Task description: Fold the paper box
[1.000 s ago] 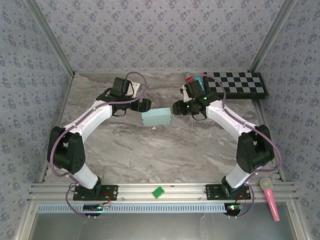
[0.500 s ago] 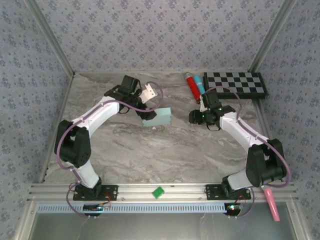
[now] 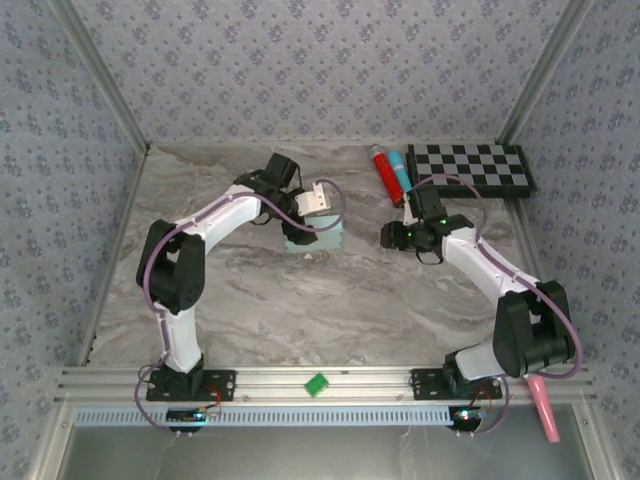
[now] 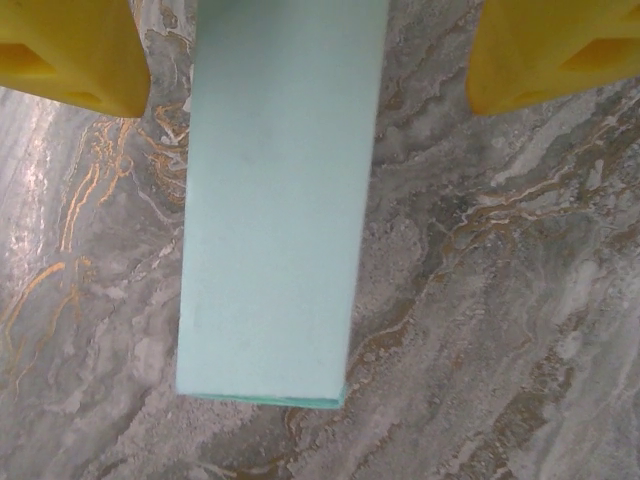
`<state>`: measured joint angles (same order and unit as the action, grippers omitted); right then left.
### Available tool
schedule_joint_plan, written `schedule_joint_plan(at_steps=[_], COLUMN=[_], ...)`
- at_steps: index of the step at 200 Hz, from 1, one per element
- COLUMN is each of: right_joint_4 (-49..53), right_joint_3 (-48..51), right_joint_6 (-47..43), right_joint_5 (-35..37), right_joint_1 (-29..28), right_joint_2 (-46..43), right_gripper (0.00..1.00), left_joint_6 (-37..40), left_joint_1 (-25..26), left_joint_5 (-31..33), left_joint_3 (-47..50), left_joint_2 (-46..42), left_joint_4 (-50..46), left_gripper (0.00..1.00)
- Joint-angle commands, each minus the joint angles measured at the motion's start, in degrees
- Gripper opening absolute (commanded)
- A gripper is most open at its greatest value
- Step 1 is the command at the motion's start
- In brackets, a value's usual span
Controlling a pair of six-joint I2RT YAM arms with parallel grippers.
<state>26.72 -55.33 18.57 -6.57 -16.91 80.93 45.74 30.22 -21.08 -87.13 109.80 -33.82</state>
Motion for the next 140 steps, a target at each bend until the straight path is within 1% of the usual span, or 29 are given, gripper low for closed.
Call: schedule_joint_plan(at_steps=[1, 6, 22, 65, 77, 97, 140], right_joint_4=[0.4, 0.5, 0.4, -0.5, -0.4, -0.1, 0.2], right_joint_3=[0.5, 0.5, 0.7, 1.2, 1.1, 1.2, 1.3], right_joint_6=[0.4, 0.4, 0.4, 0.8, 0.7, 0.7, 0.7], right_joint_5=[0.7, 0.8, 0.6, 0.3, 0.3, 0.3, 0.3], right_joint_1=[0.5, 0.6, 0.8, 1.1, 1.2, 1.2, 1.5], right_joint_2=[-1.3, -1.3, -1.2, -1.1, -1.2, -1.1, -1.2], right_gripper=[0.55, 0.55, 0.55, 0.55, 0.55, 0.55, 0.55], left_joint_6=[2.7, 3.0, 3.2, 3.1, 3.1, 3.1, 3.0], left_joint_1=[0.9, 1.0, 1.1, 1.4, 1.5, 1.6, 1.7], left_joint_5=[1.3, 1.3, 1.6, 3.8, 4.0, 4.3, 4.9], left_joint_3=[-1.5, -1.5, -1.7, -1.0, -0.6, -0.4, 0.3], left_joint_2=[0.7, 0.8, 1.1, 1.3, 1.3, 0.9, -0.9], left_joint_4=[-2.7, -2.8, -3.4, -3.2, -3.0, -2.5, -1.4], left_gripper=[0.81, 0.79, 0.7, 0.52, 0.51, 0.44, 0.41])
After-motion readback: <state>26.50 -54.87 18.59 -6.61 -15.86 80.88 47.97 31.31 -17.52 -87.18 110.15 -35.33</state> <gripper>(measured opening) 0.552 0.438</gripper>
